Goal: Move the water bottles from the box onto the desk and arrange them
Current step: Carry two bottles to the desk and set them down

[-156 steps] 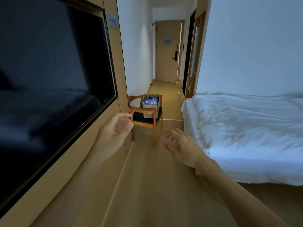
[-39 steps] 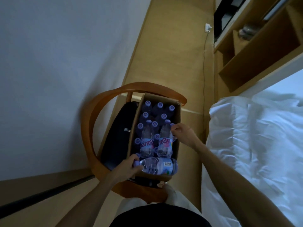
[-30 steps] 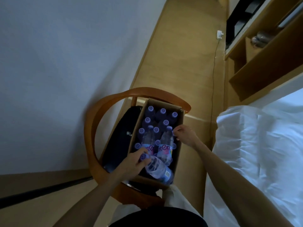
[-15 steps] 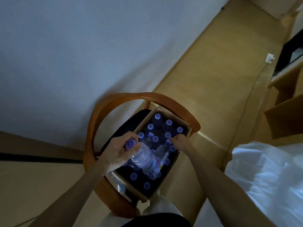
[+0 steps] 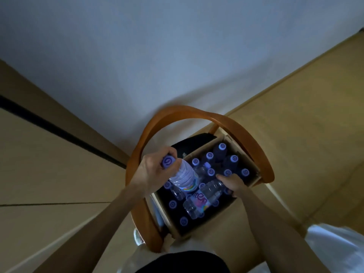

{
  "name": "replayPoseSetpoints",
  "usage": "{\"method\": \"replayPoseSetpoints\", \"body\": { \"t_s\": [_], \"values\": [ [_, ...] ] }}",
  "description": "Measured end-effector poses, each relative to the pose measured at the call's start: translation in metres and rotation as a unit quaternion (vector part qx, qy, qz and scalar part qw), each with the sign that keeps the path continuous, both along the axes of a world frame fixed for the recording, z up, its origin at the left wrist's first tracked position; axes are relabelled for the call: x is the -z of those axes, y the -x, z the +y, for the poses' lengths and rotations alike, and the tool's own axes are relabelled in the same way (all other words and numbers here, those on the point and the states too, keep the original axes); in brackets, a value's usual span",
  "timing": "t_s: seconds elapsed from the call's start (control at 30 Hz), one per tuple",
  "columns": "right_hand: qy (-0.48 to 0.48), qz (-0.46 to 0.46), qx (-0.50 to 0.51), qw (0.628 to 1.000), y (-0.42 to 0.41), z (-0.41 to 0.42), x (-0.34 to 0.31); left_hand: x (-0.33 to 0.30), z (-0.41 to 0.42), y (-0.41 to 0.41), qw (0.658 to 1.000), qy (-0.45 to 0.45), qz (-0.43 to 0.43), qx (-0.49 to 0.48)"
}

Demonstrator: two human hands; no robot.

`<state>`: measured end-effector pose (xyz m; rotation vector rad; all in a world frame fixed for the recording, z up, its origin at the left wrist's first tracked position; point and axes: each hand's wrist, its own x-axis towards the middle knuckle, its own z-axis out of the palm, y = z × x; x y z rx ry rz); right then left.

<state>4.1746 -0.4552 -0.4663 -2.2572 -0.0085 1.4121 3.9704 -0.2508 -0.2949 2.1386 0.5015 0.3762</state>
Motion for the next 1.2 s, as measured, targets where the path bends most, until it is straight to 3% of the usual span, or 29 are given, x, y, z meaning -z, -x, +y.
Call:
{"method": "replayPoseSetpoints", "body": {
  "t_s": [0.33, 0.53, 0.77, 0.9, 1.2],
  "values": [
    [-0.130, -0.067, -0.190, 0.971, 0.016, 0.012, -0.050, -0.016, 0.003, 0.034, 0.999, -0.049, -0.025, 0.000],
    [-0.151, -0.160, -0.282, 0.934, 0.041, 0.052, -0.099, -0.035, 0.006, 0.097, 0.995, -0.040, -0.040, -0.088],
    [-0.228, -0.280, -0.390, 0.847, 0.102, 0.118, -0.179, -0.068, 0.025, 0.192, 0.973, -0.045, -0.060, -0.218],
    [-0.289, -0.314, -0.405, 0.809, 0.158, 0.161, -0.225, -0.088, 0.033, 0.257, 0.953, -0.063, -0.074, -0.286],
    [-0.404, -0.343, -0.502, 0.683, 0.339, 0.241, -0.312, -0.140, 0.026, 0.423, 0.891, -0.136, -0.080, -0.426]
  ]
}}
